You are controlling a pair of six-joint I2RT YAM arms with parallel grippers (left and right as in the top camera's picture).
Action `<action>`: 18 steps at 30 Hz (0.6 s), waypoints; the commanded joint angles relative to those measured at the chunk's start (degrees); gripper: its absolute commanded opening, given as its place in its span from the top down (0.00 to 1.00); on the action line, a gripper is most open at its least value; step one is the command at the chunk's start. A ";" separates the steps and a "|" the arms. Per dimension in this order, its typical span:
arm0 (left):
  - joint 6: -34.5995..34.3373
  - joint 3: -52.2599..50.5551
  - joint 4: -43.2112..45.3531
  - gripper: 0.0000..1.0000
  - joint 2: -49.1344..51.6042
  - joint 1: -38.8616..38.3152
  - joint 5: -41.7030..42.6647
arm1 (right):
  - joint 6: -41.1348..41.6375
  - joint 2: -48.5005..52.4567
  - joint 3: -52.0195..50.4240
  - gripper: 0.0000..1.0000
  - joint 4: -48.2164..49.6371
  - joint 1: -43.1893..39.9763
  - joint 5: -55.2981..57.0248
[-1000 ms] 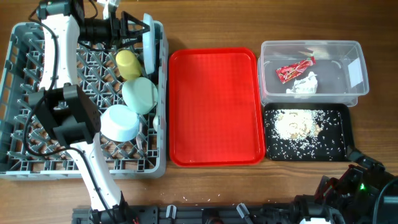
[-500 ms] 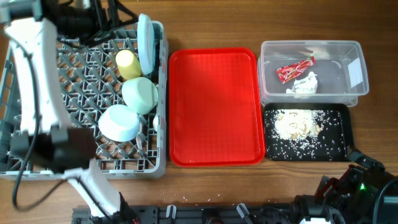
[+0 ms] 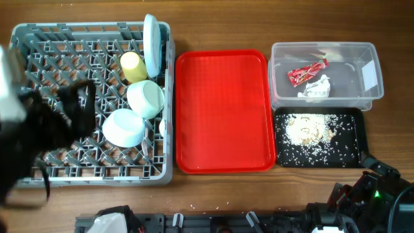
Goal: Sort waste into correct bins and load items into the dishwasher rack
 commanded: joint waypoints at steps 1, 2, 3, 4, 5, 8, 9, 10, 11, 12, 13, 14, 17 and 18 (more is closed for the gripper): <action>-0.66 0.37 -0.02 0.00 -5.62 0.33 -1.57 | 8.98 -0.20 0.15 0.01 -0.31 -0.20 -0.31; -0.66 0.37 -0.02 0.00 -7.06 0.33 -1.57 | 8.98 -0.20 0.15 0.00 -0.31 -0.20 -0.28; -0.66 0.37 -0.02 0.00 -9.07 0.33 -1.57 | 8.98 -0.20 0.15 0.00 -0.31 -0.20 -0.31; -0.66 0.37 -0.02 0.00 -11.54 0.33 -1.57 | 8.98 -0.20 0.15 0.00 -0.31 -0.20 -0.28; -0.66 0.37 -0.02 0.00 -12.79 0.33 -1.57 | 8.98 -0.20 0.15 0.00 -0.31 -0.20 -0.28; -0.66 0.37 -0.02 0.00 -16.48 0.31 -1.57 | 8.98 -0.20 0.15 0.00 -0.31 -0.20 -0.31; -0.66 0.37 -0.02 0.00 -17.81 0.33 -1.57 | 8.98 -0.20 0.15 0.00 -0.31 -0.20 -0.28; -0.66 0.37 -0.02 0.00 -18.99 0.33 -1.57 | 8.98 -0.20 0.15 0.00 -0.31 -0.20 -0.31; -0.66 0.37 -0.02 0.00 -19.87 0.33 -1.57 | 8.98 -0.20 0.15 0.00 -0.31 -0.20 -0.31; -0.66 0.37 -0.02 0.00 -20.52 0.31 -1.57 | 8.98 -0.20 0.15 0.01 -0.31 -0.20 -0.31; -0.66 0.37 -0.02 0.00 -21.31 0.33 -1.57 | 8.98 -0.20 0.15 0.00 -0.31 -0.20 -0.31; -0.66 0.37 -0.02 0.00 -22.01 0.33 -1.57 | 8.98 -0.20 0.15 0.00 -0.31 -0.20 -0.28; -0.66 0.37 -0.02 0.00 -23.15 0.33 -1.57 | 8.98 -0.20 0.15 0.00 -0.31 -0.20 -0.28; -0.66 0.37 -0.02 0.00 -23.37 0.33 -1.57 | 8.96 -0.20 0.15 0.00 -0.31 -0.20 -0.31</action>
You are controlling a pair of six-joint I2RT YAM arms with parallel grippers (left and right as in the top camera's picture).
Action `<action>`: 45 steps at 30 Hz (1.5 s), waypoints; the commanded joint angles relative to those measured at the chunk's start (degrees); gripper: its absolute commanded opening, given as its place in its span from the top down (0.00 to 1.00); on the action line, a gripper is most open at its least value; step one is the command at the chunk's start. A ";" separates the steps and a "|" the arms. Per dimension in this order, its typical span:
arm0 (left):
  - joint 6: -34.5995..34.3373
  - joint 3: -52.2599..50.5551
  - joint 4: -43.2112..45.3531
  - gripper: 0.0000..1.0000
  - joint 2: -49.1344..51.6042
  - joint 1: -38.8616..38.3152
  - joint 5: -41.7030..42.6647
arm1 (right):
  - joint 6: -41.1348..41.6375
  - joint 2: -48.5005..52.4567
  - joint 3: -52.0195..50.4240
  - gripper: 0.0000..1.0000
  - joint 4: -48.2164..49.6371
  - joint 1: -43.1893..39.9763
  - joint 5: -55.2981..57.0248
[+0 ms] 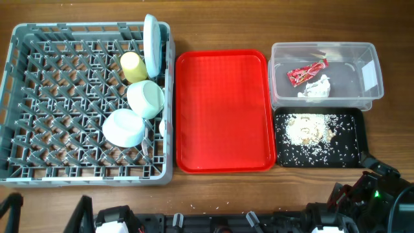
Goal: Sort waste into correct bins and load items into the dishwasher rack
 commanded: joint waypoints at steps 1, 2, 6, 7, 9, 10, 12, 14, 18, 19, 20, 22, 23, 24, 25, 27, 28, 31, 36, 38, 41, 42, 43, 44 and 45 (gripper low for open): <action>-0.52 0.15 0.00 0.00 -1.03 0.31 -0.55 | 8.98 -0.20 0.15 0.00 -0.31 -0.17 -0.31; -0.52 0.15 0.00 0.00 -1.03 0.33 -0.55 | 8.96 -0.20 0.15 0.00 -0.31 -0.17 -0.28; -0.52 0.15 0.00 0.00 -1.03 0.33 -0.55 | 8.98 -0.20 0.15 0.00 -0.31 -0.17 -0.28; -0.52 0.15 0.00 0.00 -1.03 0.33 -0.55 | 8.98 -0.20 0.15 0.00 -0.31 -0.17 -0.31; -0.52 0.15 0.00 0.00 -1.03 0.31 -0.55 | 9.01 -0.20 0.13 0.00 -0.28 -0.17 -0.28; -0.52 0.15 0.00 0.00 -1.03 0.31 -0.55 | 9.01 -0.20 -0.09 0.00 -0.28 -0.17 -0.22; -0.52 0.15 0.00 0.00 -1.03 0.33 -0.55 | 8.87 -0.28 -0.96 0.00 -1.27 -0.13 0.92; -0.52 0.15 0.00 0.00 -1.03 0.33 -0.55 | 8.81 -1.27 -1.90 0.00 -0.11 0.26 1.36; -0.52 0.15 0.00 0.00 -1.03 0.31 -0.55 | -7.87 -5.66 -6.64 0.00 14.64 0.28 10.51; -0.52 0.15 0.00 0.00 -1.03 0.33 -0.55 | -20.65 -7.61 -9.81 0.00 26.84 0.28 14.40; -0.52 0.15 0.00 0.00 -1.03 0.33 -0.55 | -34.25 -9.22 -13.00 0.01 39.23 0.28 15.13; -0.52 0.15 0.00 0.00 -1.03 0.31 -0.55 | -58.12 -12.11 -20.26 0.00 64.19 0.28 11.50; -0.52 0.15 0.00 0.00 -1.03 0.31 -0.55 | -66.05 -13.31 -23.78 0.00 73.81 0.28 8.50; -0.52 0.15 0.00 0.00 -1.03 0.31 -0.55 | -70.49 -14.47 -27.56 0.00 81.57 0.28 6.32; -0.52 0.15 0.00 0.00 -1.03 0.33 -0.55 | -71.36 -15.41 -30.86 0.00 86.20 0.44 5.84; -0.52 0.15 0.00 0.00 -1.03 0.31 -0.55 | -71.38 -16.87 -35.78 0.00 91.08 1.03 7.08; -0.52 0.15 0.00 0.00 -1.03 0.33 -0.55 | -71.60 -17.73 -38.38 0.00 93.24 1.27 7.43; -0.52 0.15 0.00 0.00 -1.03 0.31 -0.55 | -73.37 -21.64 -46.69 0.00 95.80 1.99 7.26; -0.52 0.15 0.00 0.00 -1.03 0.33 -0.55 | -74.27 -23.26 -55.34 0.00 93.11 2.16 3.34; -0.52 0.15 0.00 0.00 -1.03 0.33 -0.55 | -78.55 -23.26 -57.55 0.00 88.94 2.25 -0.57; -0.52 0.15 0.00 0.00 -1.03 0.33 -0.55 | -83.91 -23.26 -58.71 0.00 80.48 3.82 -1.97; -0.52 0.15 0.00 0.00 -1.03 0.33 -0.55 | -88.67 -23.26 -58.69 0.00 80.76 4.31 -3.61; -0.52 0.15 0.00 0.00 -1.03 0.33 -0.55 | -94.71 -23.26 -58.69 0.00 80.63 4.94 -5.44; -0.52 0.15 0.00 0.00 -1.03 0.33 -0.55 | -100.52 -23.26 -58.69 0.00 80.46 5.60 -6.99; -0.52 0.15 0.00 0.00 -1.03 0.33 -0.55 | -101.85 -23.26 -58.69 0.00 80.46 5.88 -7.08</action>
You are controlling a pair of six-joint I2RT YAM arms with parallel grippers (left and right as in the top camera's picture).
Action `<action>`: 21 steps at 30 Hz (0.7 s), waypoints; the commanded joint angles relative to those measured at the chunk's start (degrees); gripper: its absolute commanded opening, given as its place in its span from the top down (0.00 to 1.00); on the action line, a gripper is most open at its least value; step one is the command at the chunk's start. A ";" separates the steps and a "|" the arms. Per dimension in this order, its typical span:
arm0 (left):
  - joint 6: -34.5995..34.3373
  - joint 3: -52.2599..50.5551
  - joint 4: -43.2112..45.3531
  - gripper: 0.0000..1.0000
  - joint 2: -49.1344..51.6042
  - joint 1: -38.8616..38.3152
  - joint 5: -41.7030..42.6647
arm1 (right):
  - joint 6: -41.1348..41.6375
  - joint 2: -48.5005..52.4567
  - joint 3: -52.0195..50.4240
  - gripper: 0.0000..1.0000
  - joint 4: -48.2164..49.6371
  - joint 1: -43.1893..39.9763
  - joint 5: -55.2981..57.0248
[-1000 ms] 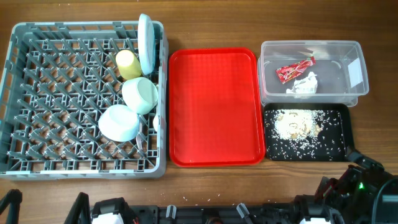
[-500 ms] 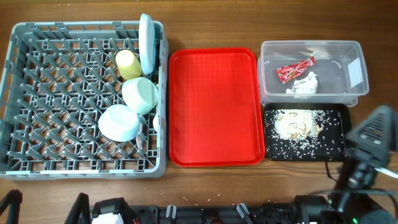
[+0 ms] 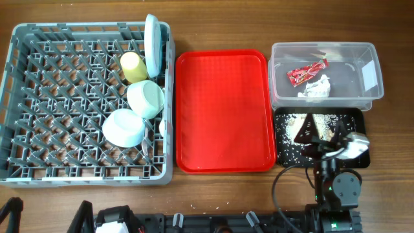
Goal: Sort waste into correct bins and load items into the dishwasher rack
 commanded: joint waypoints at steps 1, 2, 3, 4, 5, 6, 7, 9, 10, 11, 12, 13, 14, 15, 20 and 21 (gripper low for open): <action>-0.52 0.15 0.04 0.00 -0.22 0.33 -0.52 | -13.35 -0.74 -0.07 0.00 0.15 1.20 -3.98; -0.52 0.15 0.04 0.00 -0.22 0.33 -0.52 | -14.67 -0.74 -0.07 0.00 0.22 1.20 -3.48; -0.52 0.15 0.04 0.00 -0.22 0.31 -0.52 | -15.98 -0.74 -0.07 0.00 0.24 1.20 -3.45; -0.52 0.15 0.04 0.00 -0.22 0.31 -0.52 | -17.00 -0.74 -0.07 0.00 0.24 1.20 -3.48; -0.52 0.15 0.04 0.00 -0.22 0.33 -0.52 | -17.44 -0.74 -0.07 0.00 0.28 1.20 -3.48; -0.52 0.15 0.04 0.00 -0.22 0.33 -0.52 | -18.62 -0.74 -0.07 0.00 0.50 1.20 -3.02; -0.52 0.15 0.04 0.00 -0.22 0.33 -0.52 | -20.83 -0.74 -0.07 0.00 0.70 1.20 -3.04; -0.52 0.15 0.04 0.00 -0.22 0.31 -0.52 | -27.28 -0.74 -0.07 0.00 2.51 1.20 -3.74; -0.52 0.15 0.04 0.00 -0.22 0.31 -0.52 | -33.16 -0.74 -0.07 0.00 6.29 1.20 -3.67; -0.52 0.15 0.04 0.00 -0.22 0.33 -0.52 | -37.27 -0.74 -0.07 0.00 9.73 1.20 -3.67; -0.52 0.15 0.04 0.00 -0.22 0.33 -0.52 | -41.24 -0.74 -0.07 0.00 13.88 1.20 -3.45; -0.52 0.15 0.04 0.00 -0.22 0.33 -0.52 | -42.69 -0.74 -0.07 0.00 16.20 1.20 -3.48; -0.52 0.15 0.04 0.00 -0.22 0.33 -0.52 | -43.06 -0.74 -0.07 0.00 17.33 1.20 -3.45; -0.52 0.15 0.04 0.00 -0.22 0.31 -0.52 | -42.56 -0.74 -0.07 0.00 16.33 1.20 -3.58; -0.52 0.15 0.04 0.00 -0.22 0.33 -0.52 | -35.34 -0.74 -0.07 0.00 -0.24 1.20 -5.11; -0.52 0.15 0.04 0.00 -0.22 0.33 -0.52 | -35.60 -0.74 -0.07 0.00 0.07 1.18 -6.10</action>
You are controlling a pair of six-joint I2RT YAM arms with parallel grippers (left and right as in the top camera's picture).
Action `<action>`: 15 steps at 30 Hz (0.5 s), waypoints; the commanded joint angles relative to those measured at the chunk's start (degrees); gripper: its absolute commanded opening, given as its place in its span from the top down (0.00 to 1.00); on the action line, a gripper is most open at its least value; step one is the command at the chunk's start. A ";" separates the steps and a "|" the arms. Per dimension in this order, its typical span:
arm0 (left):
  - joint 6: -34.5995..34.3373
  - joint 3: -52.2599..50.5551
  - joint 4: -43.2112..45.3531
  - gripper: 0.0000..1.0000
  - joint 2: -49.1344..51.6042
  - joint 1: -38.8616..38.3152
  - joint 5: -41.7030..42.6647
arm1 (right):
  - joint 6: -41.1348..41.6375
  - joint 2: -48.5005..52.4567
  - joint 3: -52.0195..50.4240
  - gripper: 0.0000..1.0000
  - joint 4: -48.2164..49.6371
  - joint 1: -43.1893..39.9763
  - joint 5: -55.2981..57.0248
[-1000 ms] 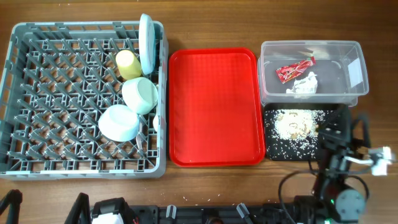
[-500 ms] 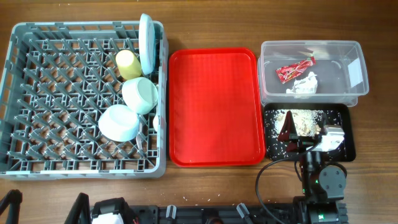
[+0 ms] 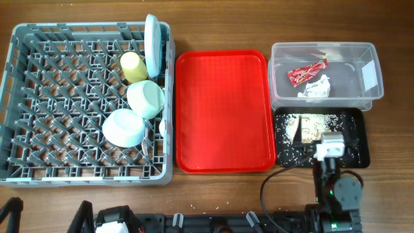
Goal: Sort waste into correct bins and load items into the dishwasher rack
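Note:
The grey dishwasher rack (image 3: 39, 97) at the left holds an upright light blue plate (image 3: 151, 45), a yellow cup (image 3: 132, 66), a pale green bowl (image 3: 146, 98) and a white bowl (image 3: 124, 127). A clear bin (image 3: 352, 81) at the right holds a red wrapper (image 3: 306, 72) and crumpled white paper (image 3: 317, 87). Below it lies a black tray (image 3: 362, 152) strewn with rice (image 3: 314, 126). My right gripper (image 3: 301, 133) hangs over the rice; its fingers merge with the dark tray. The left gripper is out of view.
An empty red tray (image 3: 223, 110) lies between the rack and the bins. The right arm (image 3: 336, 188) rises from the table's front edge, trailing a black cable (image 3: 268, 191). Dark arm parts (image 3: 84, 210) show at the bottom left edge.
The right arm has shifted slightly left and drawn closer over the black tray, its white wrist block now above the tray's lower middle. Rack, red tray and clear bin are unchanged.
The left arm hovered blurred over the rack's left side while the right arm rested at the bottom right corner. Then the left arm was gone from the rack. Later the right arm stood over the black rice tray, and it is there still.

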 commanded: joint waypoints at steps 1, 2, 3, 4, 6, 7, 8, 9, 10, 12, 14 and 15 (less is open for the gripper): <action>-0.52 0.15 0.04 0.00 -0.22 0.33 -0.52 | 1.92 -0.39 -0.04 0.00 -0.98 0.20 -3.04; -0.52 0.15 0.04 0.00 -0.22 0.33 -0.52 | 2.08 -0.39 -0.04 0.00 -1.05 0.07 -3.21; -0.52 0.15 0.04 0.00 -0.22 0.33 -0.52 | 2.10 -0.39 -0.04 0.00 -1.07 0.00 -3.23; -0.52 0.15 0.04 0.00 -0.22 0.33 -0.52 | 2.05 -0.39 -0.04 0.00 -1.05 -0.09 -3.21; -0.52 0.15 0.04 0.00 -0.22 0.33 -0.52 | 2.49 -0.39 -0.04 0.00 -1.07 -0.63 -3.19; -0.52 0.15 0.04 0.00 -0.22 0.33 -0.52 | 2.49 -0.39 -0.04 0.00 -1.07 -0.96 -3.23; -0.52 0.15 0.04 0.00 -0.22 0.33 -0.52 | 2.47 -0.39 -0.04 0.00 -1.07 -1.07 -3.23; -0.52 0.15 0.04 0.00 -0.22 0.33 -0.52 | 2.60 -0.39 -0.04 0.00 -1.07 -1.05 -3.30; -0.52 0.15 0.04 0.00 -0.22 0.33 -0.52 | 3.87 -0.39 -0.04 0.00 -1.05 -1.05 -3.28; -0.52 0.15 0.04 0.00 -0.22 0.33 -0.52 | 5.35 -0.39 -0.04 0.00 -1.03 -1.05 -3.23; -0.52 0.15 0.04 0.00 -0.22 0.31 -0.52 | 4.96 -0.39 -0.04 0.00 -1.01 -1.07 -3.23; -0.52 0.15 0.04 0.00 -0.22 0.33 -0.52 | 4.96 -0.39 -0.04 0.00 -1.01 -1.07 -3.23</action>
